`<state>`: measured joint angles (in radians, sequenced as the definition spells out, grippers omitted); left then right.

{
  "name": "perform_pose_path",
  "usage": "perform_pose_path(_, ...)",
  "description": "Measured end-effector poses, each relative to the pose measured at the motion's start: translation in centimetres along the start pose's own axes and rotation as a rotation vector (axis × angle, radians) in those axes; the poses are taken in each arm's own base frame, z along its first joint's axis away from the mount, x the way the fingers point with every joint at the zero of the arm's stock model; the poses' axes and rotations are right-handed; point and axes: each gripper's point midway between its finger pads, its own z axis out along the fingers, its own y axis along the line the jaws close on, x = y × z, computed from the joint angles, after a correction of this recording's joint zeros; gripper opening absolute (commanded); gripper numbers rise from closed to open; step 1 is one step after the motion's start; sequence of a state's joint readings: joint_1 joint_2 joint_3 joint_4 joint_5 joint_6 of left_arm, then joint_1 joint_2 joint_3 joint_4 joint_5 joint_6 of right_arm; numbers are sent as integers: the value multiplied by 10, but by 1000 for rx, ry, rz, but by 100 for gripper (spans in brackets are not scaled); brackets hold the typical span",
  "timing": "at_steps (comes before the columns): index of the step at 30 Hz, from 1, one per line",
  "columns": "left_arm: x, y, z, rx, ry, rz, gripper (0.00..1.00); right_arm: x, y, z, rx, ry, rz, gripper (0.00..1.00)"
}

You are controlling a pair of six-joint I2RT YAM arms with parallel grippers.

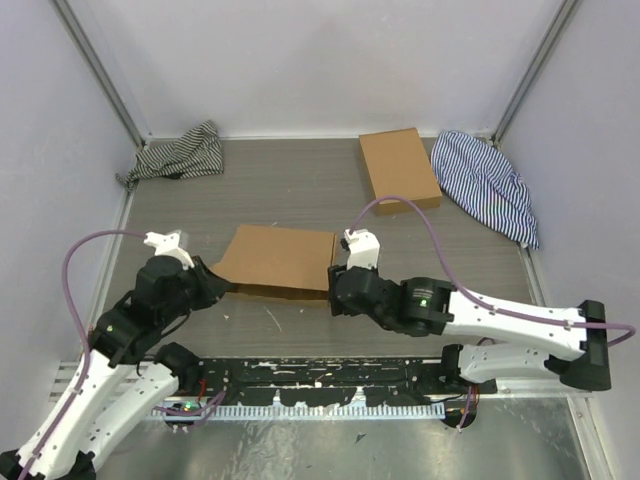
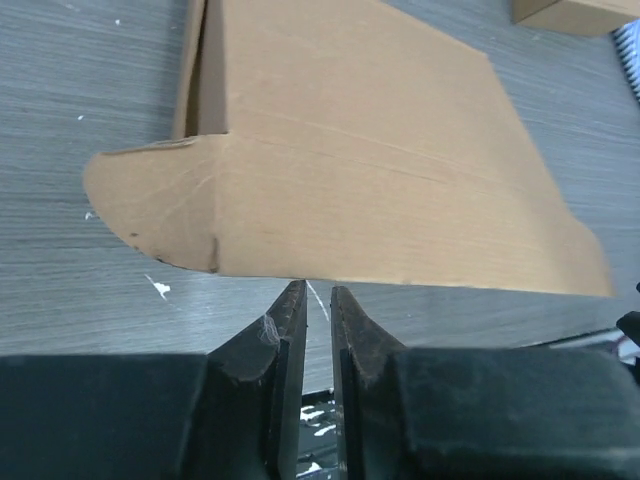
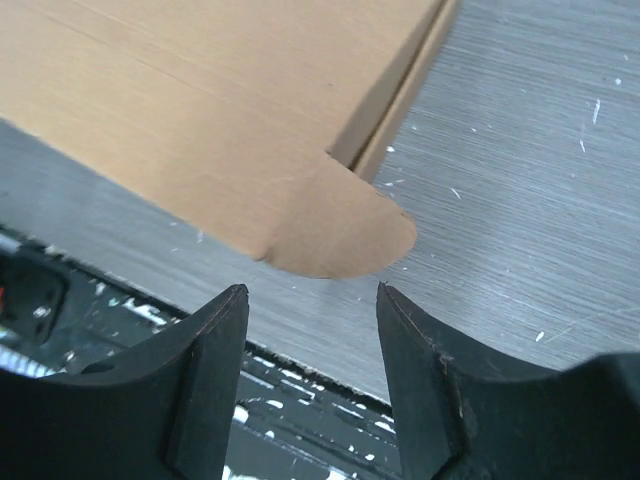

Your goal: Fold the paper box

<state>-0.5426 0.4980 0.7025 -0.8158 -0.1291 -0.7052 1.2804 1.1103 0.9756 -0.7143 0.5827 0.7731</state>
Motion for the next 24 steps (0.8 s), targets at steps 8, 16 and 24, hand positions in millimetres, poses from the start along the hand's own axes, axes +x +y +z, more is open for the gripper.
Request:
perform_pose_path(8, -20, -16, -24, 82, -76, -19, 35, -45, 14, -33, -108, -100, -16, 71)
perform_pose_path(16, -38, 0, 20, -161, -45, 20, 52, -46, -12, 31, 13, -12, 24, 78)
perform_pose_path(24, -38, 41, 74, -465, 11, 143, 59, -14, -46, 96, 55, 155, 73, 79)
